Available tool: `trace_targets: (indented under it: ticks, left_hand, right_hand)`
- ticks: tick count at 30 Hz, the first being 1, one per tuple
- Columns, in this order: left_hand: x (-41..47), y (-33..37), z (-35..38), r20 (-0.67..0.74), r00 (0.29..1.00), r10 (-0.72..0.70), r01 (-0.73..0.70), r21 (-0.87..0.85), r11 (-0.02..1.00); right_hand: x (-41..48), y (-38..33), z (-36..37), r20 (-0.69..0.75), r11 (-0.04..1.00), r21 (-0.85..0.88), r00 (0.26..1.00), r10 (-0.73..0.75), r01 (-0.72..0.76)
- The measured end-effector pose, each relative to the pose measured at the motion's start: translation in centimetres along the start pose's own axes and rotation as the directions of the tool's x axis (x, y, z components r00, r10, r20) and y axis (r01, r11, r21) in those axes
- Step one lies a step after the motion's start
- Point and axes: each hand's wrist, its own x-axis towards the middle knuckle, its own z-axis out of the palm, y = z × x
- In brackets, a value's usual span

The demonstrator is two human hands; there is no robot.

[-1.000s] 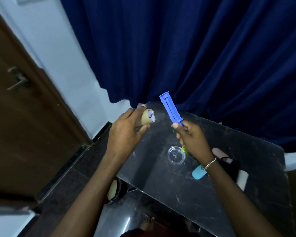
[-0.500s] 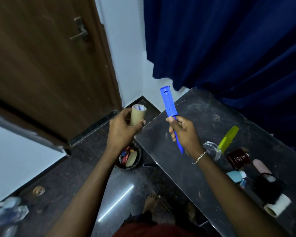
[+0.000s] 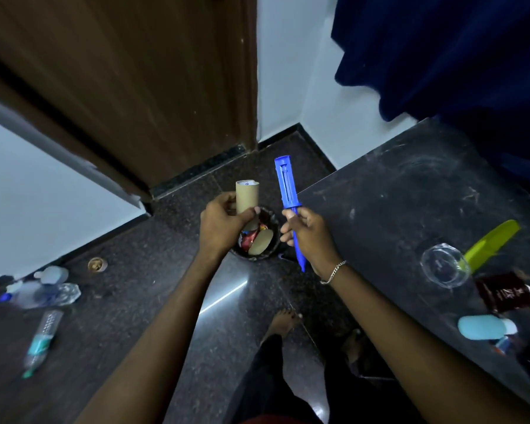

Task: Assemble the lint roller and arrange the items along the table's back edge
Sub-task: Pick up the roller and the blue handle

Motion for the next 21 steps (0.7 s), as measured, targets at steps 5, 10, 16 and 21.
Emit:
trace_targets:
  ticks: [5,10,16,21]
  left_hand:
    - [2.3,-6.2,1.4,-0.001,0.996,-0.092,0.092,0.041,0.995]
    - [4.4,-13.1,3.7,0.027,0.984,-0.175,0.17,0.127,0.977]
    - [7.4,-19.9,7.8,0.066,0.973,-0.223,0.204,0.215,0.955]
    - [10.2,-23.5,10.8,0.076,0.974,-0.213,0.189,0.243,0.951]
  right_hand:
    - [2.4,4.4,2.4,0.019,0.996,-0.016,0.996,0.09,-0.089]
    - [5.2,9.8,3.7,0.031,0.984,-0.083,0.986,0.161,-0.158]
    - [8.4,15.8,4.3,0.035,0.97,-0.128,0.977,0.212,-0.205]
    - [11.2,19.4,4.4,0.012,0.963,-0.164,0.976,0.219,-0.214]
